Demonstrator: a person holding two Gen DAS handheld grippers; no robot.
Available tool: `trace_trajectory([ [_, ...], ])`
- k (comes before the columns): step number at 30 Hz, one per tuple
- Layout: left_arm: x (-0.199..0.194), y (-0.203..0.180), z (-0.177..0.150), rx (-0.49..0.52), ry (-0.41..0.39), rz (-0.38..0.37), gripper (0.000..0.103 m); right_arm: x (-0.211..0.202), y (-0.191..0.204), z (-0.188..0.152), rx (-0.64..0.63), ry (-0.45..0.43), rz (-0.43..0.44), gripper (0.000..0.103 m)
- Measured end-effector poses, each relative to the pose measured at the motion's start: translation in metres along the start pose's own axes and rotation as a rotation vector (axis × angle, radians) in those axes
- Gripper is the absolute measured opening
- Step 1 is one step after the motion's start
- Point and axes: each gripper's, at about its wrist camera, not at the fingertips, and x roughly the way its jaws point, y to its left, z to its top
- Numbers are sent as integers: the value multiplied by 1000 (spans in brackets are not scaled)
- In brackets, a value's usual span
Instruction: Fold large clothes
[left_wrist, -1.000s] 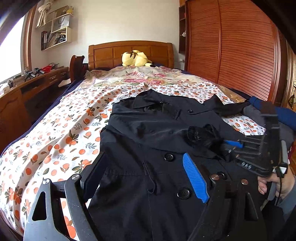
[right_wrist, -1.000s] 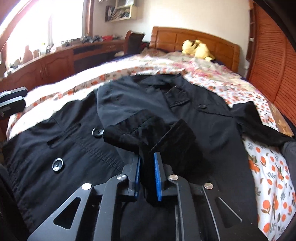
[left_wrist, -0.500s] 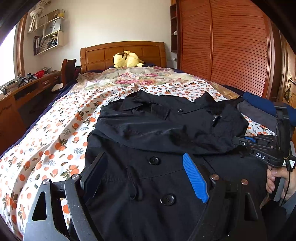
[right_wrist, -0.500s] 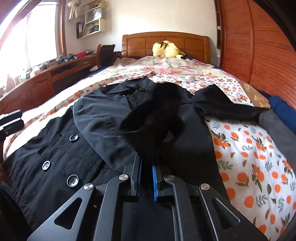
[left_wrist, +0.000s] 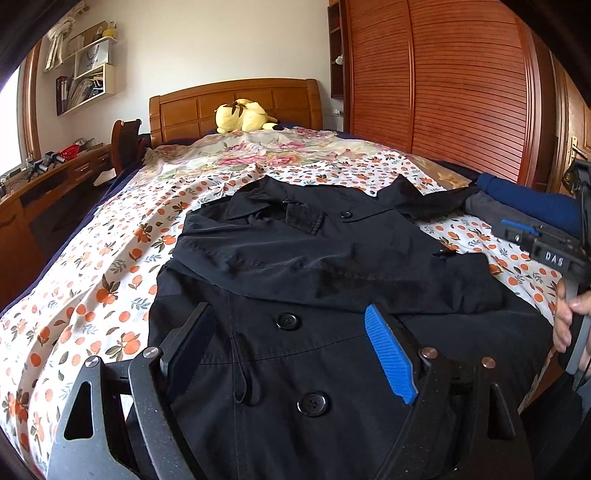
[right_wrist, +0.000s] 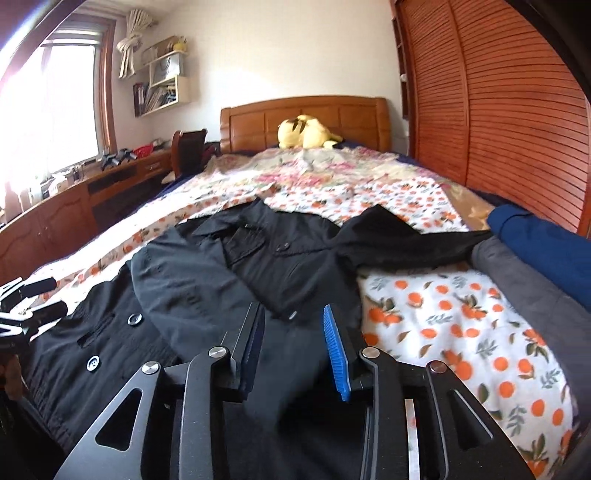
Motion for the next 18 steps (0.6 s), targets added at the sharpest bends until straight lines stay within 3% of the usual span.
trace_trajectory([
  [10, 3, -10, 1, 11, 6, -9, 84, 36, 2, -20, -17, 205, 39, 37],
  [18, 2, -18, 3, 26, 2, -21, 84, 45, -1, -23, -24, 304, 35, 37],
])
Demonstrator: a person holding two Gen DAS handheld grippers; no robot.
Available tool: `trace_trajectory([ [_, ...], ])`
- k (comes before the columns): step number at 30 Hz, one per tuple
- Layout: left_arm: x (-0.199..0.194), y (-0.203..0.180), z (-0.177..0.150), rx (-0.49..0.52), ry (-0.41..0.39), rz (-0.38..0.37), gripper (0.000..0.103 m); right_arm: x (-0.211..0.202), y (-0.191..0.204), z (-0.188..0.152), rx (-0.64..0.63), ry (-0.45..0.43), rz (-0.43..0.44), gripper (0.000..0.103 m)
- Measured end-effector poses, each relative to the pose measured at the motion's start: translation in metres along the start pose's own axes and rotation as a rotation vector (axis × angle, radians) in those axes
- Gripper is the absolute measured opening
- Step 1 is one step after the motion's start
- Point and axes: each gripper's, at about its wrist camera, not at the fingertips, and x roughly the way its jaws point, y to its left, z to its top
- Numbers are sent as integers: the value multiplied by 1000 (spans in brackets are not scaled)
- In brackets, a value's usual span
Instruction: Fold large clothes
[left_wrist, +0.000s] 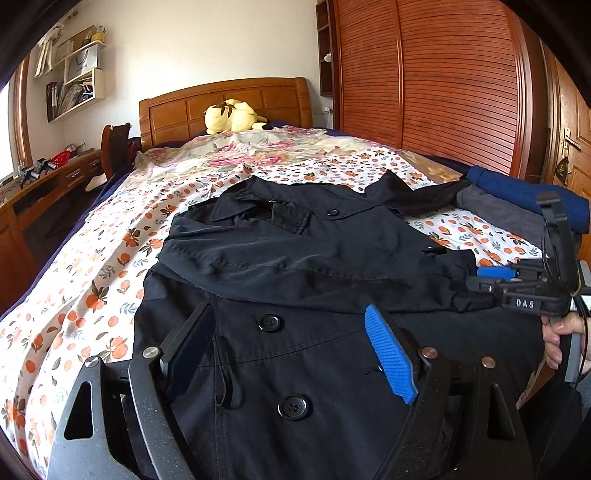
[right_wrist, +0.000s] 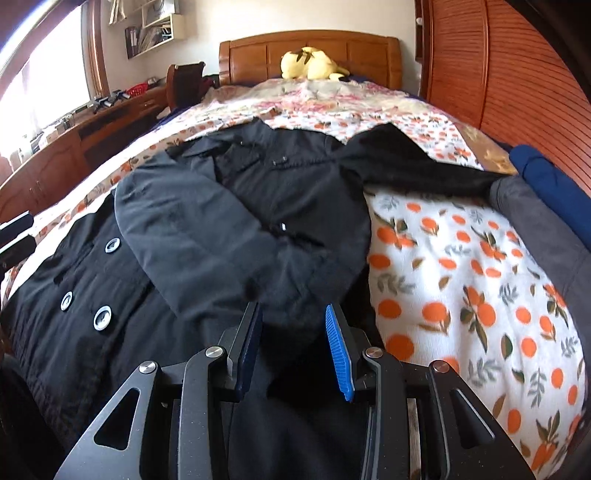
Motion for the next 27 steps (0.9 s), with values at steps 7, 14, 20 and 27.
trace_trajectory([
  [7, -1, -2, 1, -3, -4, -8, 84, -2, 3, -11, -13, 34, 38, 20],
  [14, -5, -2, 4, -12, -14, -15, 84, -28, 10, -16, -42, -21, 91, 5],
  [20, -6, -1, 5, -10, -12, -12, 84, -45, 3, -36, -12, -51, 85, 6],
  [27, -7, 0, 4, -12, -7, -6, 84, -53, 7, -27, -91, -141, -29, 43],
])
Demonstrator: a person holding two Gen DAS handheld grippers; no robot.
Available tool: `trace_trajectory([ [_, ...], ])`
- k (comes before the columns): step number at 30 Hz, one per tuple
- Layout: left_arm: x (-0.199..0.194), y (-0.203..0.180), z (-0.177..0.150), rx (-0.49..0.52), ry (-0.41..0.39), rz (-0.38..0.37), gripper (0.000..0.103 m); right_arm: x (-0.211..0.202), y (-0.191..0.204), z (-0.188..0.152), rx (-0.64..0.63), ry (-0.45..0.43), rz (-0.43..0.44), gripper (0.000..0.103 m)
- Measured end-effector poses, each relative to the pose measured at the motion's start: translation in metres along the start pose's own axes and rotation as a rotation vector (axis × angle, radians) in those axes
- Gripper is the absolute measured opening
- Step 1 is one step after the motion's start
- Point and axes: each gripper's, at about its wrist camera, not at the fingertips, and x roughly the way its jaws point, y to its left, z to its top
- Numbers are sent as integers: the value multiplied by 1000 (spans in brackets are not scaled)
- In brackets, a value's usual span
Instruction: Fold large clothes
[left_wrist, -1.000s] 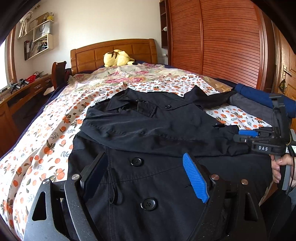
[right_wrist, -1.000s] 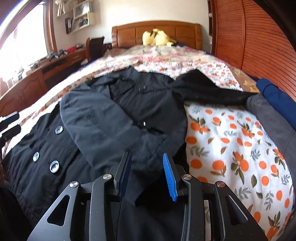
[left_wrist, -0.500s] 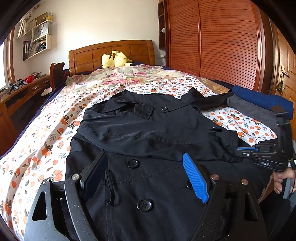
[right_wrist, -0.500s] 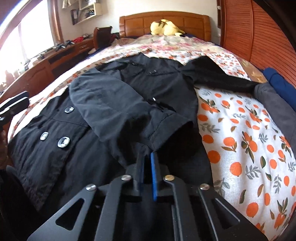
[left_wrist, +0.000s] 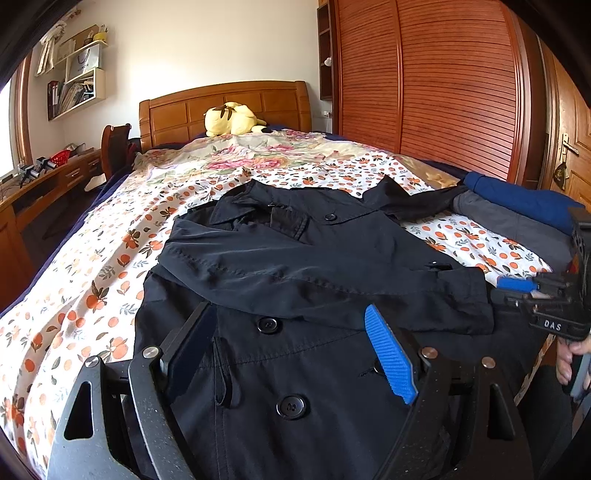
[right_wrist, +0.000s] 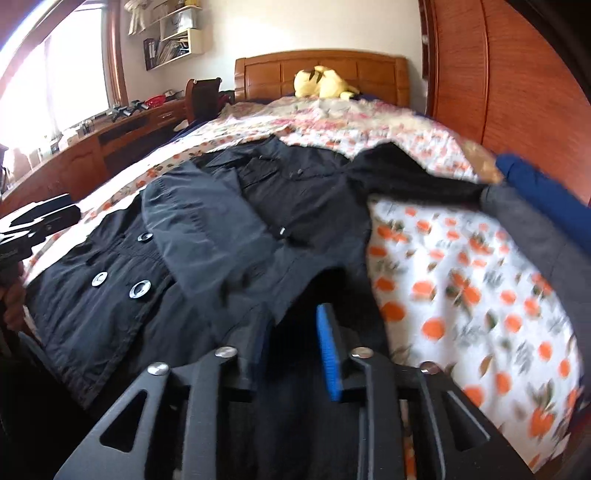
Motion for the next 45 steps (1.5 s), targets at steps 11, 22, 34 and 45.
trace_trajectory([
  [11, 2, 3, -4, -4, 13, 9, 84, 60, 16, 16, -65, 116, 59, 52],
  [22, 5, -3, 1, -12, 8, -6, 84, 70, -3, 9, -7, 178, 120, 53],
  [34, 1, -29, 17, -14, -33, -69, 84, 60, -87, 67, 58, 85, 21, 64],
  [45, 14, -21, 13, -26, 6, -35, 84, 159, -146, 104, 173, 141, -75, 64],
])
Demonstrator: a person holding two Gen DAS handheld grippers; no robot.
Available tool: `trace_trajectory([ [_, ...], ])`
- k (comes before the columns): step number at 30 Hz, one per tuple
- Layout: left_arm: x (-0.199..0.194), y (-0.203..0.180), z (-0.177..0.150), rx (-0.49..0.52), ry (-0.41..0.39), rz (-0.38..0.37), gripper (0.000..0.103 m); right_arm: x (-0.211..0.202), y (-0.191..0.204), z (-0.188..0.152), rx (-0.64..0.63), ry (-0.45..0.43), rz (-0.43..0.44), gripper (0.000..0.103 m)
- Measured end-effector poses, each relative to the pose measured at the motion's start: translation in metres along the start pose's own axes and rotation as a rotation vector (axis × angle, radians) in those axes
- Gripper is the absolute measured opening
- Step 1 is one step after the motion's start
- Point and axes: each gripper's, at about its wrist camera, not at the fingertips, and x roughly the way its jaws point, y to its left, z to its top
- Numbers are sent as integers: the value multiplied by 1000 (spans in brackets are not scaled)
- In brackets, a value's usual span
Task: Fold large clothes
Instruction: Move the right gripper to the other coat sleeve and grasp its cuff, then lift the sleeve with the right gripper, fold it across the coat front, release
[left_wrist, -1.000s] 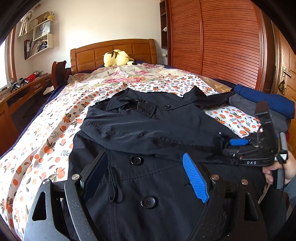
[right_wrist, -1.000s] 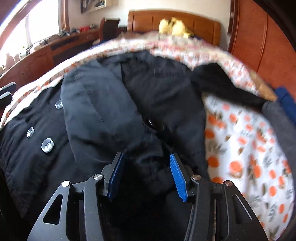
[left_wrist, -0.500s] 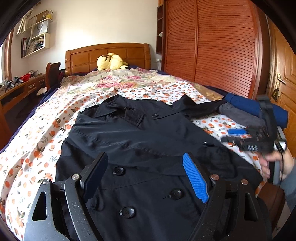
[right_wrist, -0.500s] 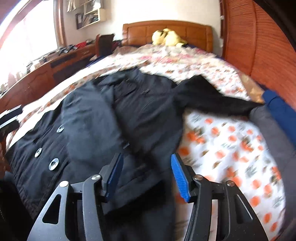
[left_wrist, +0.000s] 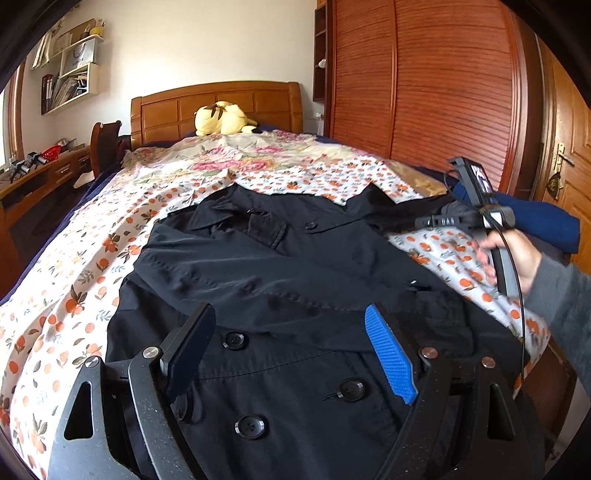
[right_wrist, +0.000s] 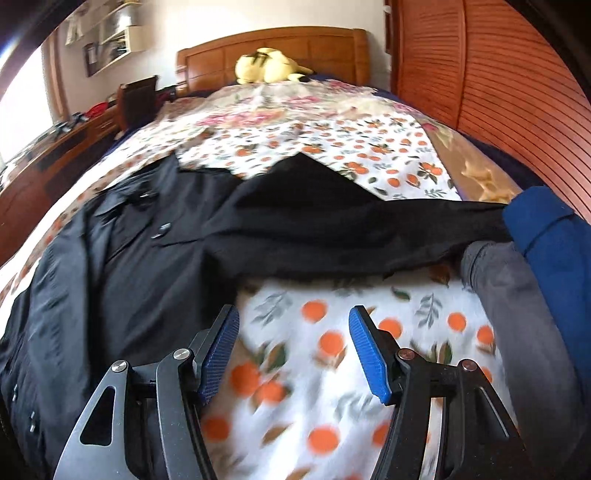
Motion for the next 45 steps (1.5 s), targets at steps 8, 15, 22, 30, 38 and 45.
trace_trajectory([
  [8, 3, 22, -8, -35, 41, 35, 84, 59, -19, 23, 129, 46, -51, 64],
  [15, 4, 23, -6, -47, 39, 21, 84, 85, -29, 25, 245, 110, -52, 64],
  [22, 4, 20, -5, -29, 41, 9, 84, 96, -21, 38, 203, 92, -21, 6],
  [30, 2, 24, -5, -40, 34, 12, 84, 38, 46, 59, -33, -113, 45, 3],
  [38, 0, 24, -4, -43, 25, 11, 84, -13, 144, 46, -268, -147, 245, 3],
  [45, -2, 24, -4, -46, 16, 20, 84, -21, 177, 26, -374, -66, 284, 4],
])
